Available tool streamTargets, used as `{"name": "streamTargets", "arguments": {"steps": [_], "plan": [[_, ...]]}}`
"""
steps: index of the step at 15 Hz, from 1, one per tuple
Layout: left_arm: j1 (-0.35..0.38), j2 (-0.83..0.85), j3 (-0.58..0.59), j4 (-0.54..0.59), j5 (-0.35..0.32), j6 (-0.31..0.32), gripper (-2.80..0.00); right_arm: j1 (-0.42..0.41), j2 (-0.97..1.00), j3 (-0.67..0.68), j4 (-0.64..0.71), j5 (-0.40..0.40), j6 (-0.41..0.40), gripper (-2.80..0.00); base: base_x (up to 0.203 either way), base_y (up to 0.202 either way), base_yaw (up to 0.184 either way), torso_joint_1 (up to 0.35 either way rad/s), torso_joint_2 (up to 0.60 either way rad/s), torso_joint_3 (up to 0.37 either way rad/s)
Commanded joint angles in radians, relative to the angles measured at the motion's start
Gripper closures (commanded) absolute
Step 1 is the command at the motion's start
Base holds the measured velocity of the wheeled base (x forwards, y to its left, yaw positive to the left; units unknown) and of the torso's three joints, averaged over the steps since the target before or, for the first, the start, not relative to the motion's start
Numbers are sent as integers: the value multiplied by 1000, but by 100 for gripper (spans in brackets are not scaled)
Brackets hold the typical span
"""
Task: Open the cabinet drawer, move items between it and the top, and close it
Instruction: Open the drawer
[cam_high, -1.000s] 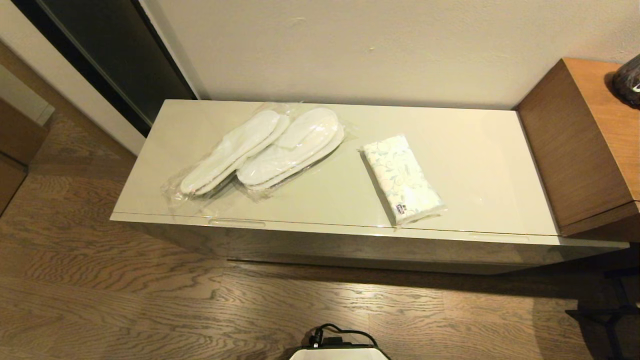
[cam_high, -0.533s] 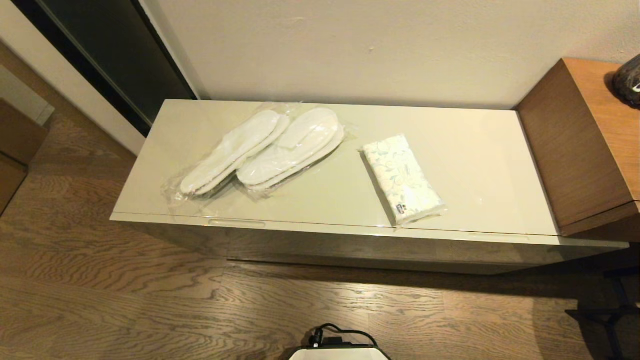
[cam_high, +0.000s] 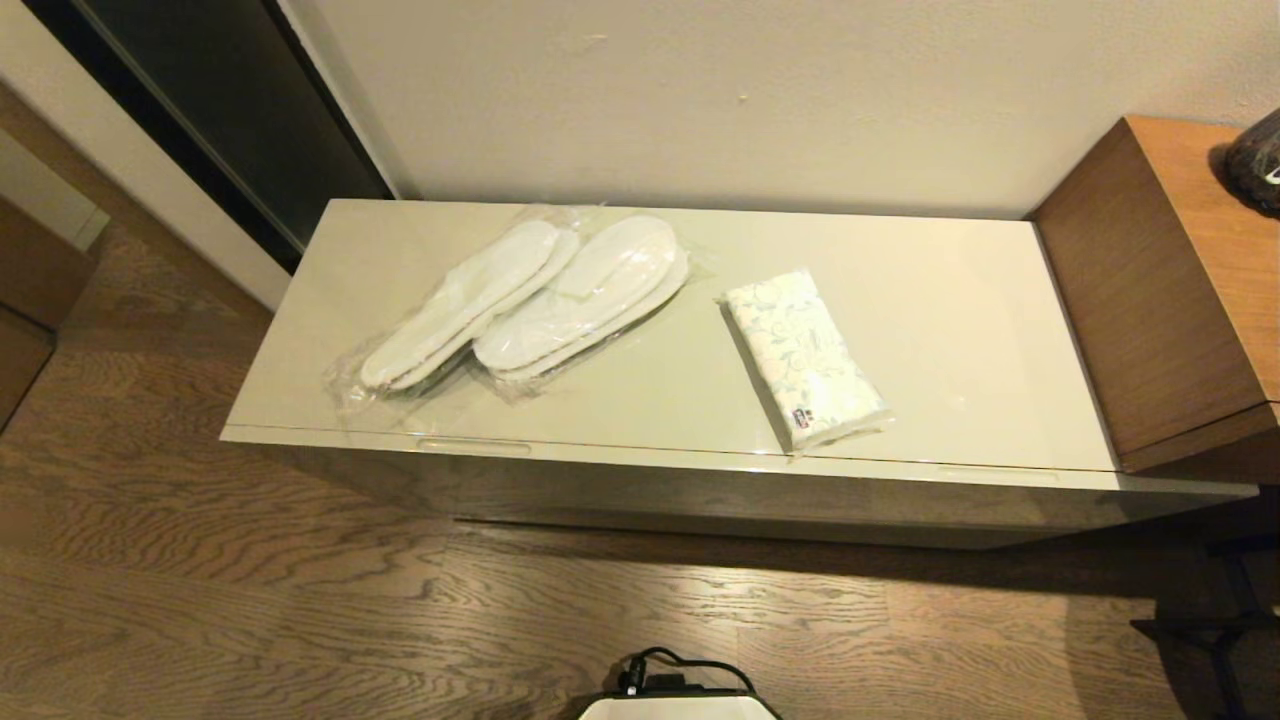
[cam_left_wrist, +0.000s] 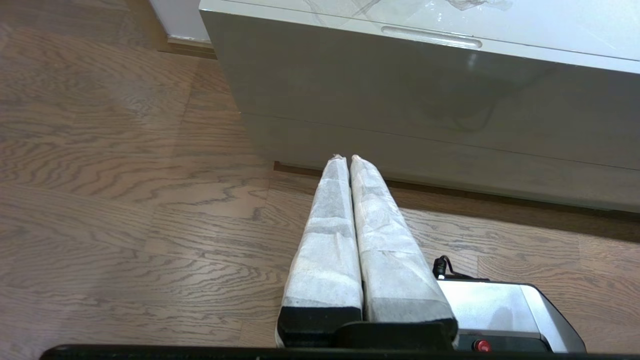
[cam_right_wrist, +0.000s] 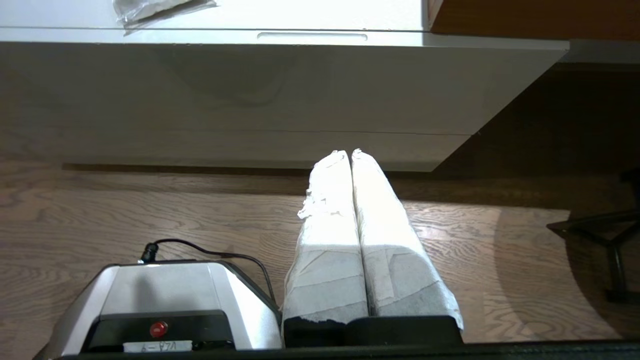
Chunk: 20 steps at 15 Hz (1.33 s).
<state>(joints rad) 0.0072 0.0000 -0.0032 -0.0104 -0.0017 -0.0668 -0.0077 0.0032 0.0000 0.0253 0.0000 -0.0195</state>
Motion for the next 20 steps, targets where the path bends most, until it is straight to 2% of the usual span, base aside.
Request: {"name": "streamTargets", "arguments": {"steps": [1, 4, 6, 8, 9, 10, 12, 13, 16, 20], "plan": [[0, 2, 0, 0, 0, -1, 0, 0, 1, 2, -2, 0, 5, 0, 0, 0, 0, 0, 0, 0], [0, 2, 0, 0, 0, -1, 0, 0, 1, -63, 42, -7, 28, 0, 0, 0, 0, 0, 0, 0], [0, 2, 0, 0, 0, -1, 0, 0, 1, -273, 194, 5, 72, 0, 0, 0, 0, 0, 0, 0], [0, 0, 0, 0, 0, -1, 0, 0, 6, -451, 374, 50, 103, 0, 0, 0, 0, 0, 0, 0], [0, 1, 0, 0, 0, -1, 0, 0, 28, -496, 432, 64, 109, 0, 0, 0, 0, 0, 0, 0], [0, 2, 0, 0, 0, -1, 0, -1, 84, -506, 417, 63, 115, 0, 0, 0, 0, 0, 0, 0], [0, 2, 0, 0, 0, -1, 0, -4, 285, -487, 289, 43, 134, 0, 0, 0, 0, 0, 0, 0], [0, 2, 0, 0, 0, -1, 0, -4, 410, -453, 172, 32, 142, 0, 0, 0, 0, 0, 0, 0], [0, 2, 0, 0, 0, -1, 0, -4, 790, -328, -245, 14, 159, 0, 0, 0, 0, 0, 0, 0], [0, 2, 0, 0, 0, -1, 0, 2, 1324, -247, -794, 2, 178, 0, 0, 0, 0, 0, 0, 0]]}}
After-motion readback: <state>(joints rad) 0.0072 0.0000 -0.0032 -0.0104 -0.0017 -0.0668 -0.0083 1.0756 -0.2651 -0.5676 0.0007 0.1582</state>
